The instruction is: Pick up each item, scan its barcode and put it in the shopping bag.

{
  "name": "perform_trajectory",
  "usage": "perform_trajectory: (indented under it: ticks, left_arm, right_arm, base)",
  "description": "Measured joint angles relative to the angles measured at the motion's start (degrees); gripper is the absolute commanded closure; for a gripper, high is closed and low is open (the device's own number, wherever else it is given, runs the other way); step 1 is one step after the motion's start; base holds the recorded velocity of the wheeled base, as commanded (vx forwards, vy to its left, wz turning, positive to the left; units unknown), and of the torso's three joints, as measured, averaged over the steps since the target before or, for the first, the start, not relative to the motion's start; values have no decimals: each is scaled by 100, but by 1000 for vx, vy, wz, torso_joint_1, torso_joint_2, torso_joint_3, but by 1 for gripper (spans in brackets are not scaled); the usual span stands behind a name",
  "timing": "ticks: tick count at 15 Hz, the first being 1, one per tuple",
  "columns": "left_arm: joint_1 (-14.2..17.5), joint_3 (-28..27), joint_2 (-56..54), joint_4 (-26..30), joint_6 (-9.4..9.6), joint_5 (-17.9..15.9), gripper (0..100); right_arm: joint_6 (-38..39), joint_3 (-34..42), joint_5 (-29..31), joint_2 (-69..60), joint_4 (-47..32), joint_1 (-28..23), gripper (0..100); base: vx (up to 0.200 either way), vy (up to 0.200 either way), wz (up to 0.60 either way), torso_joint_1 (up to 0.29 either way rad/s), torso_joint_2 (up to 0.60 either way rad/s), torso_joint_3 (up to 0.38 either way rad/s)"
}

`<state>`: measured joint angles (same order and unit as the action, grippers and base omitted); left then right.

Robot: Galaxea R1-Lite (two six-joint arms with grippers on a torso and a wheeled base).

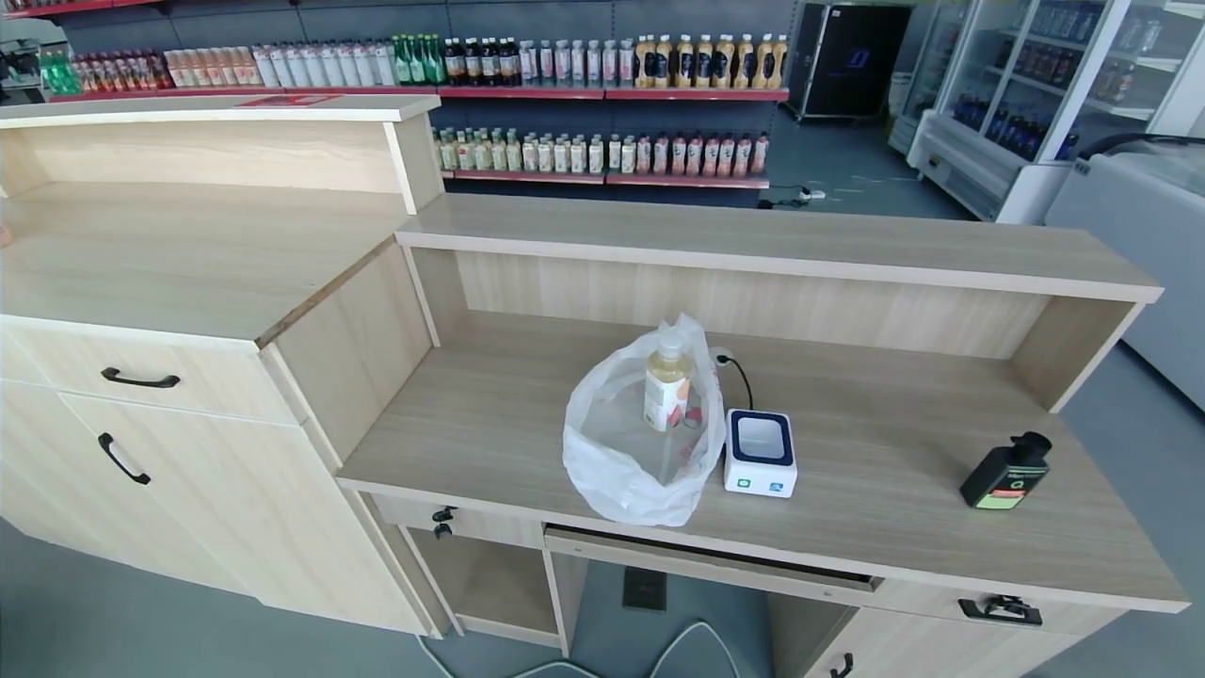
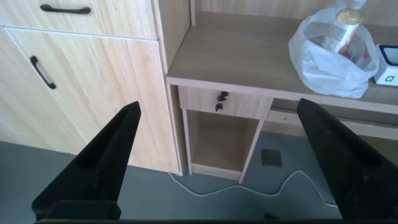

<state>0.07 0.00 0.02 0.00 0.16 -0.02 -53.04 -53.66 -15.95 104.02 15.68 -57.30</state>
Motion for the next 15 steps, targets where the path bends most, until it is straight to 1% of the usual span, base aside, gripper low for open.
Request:
perform_trajectory:
  ticks: [3,5,8,9,12,15]
  left_arm:
    - [-2,0,0,0,2,0,0]
    - [-2,0,0,0,2,0,0]
    - [4,0,0,0,2,0,0]
    - [2,0,0,0,2,-2,0]
    - [-2,0,0,0,2,2,0]
    - [0,0,0,0,2,-2,0]
  right_arm:
    - [-16,-113,-863,363,-99,5,0]
    - [-13,-173,-1202,551,-185,22,0]
    - [-20,-419,-1755,837,-191,267,0]
    - [-27,-560,-1908,929,-187,350,0]
    - [-180,-916,-2122,1229,-191,603,0]
    - [-578,-1108,-2287,1506,-196,719,0]
  base:
    - [0,0,0,0,0,0]
    - [0,0,0,0,0,0]
    - [0,0,0,0,0,0]
    - [0,0,0,0,0,0]
    - [0,0,0,0,0,0]
    - [0,0,0,0,0,0]
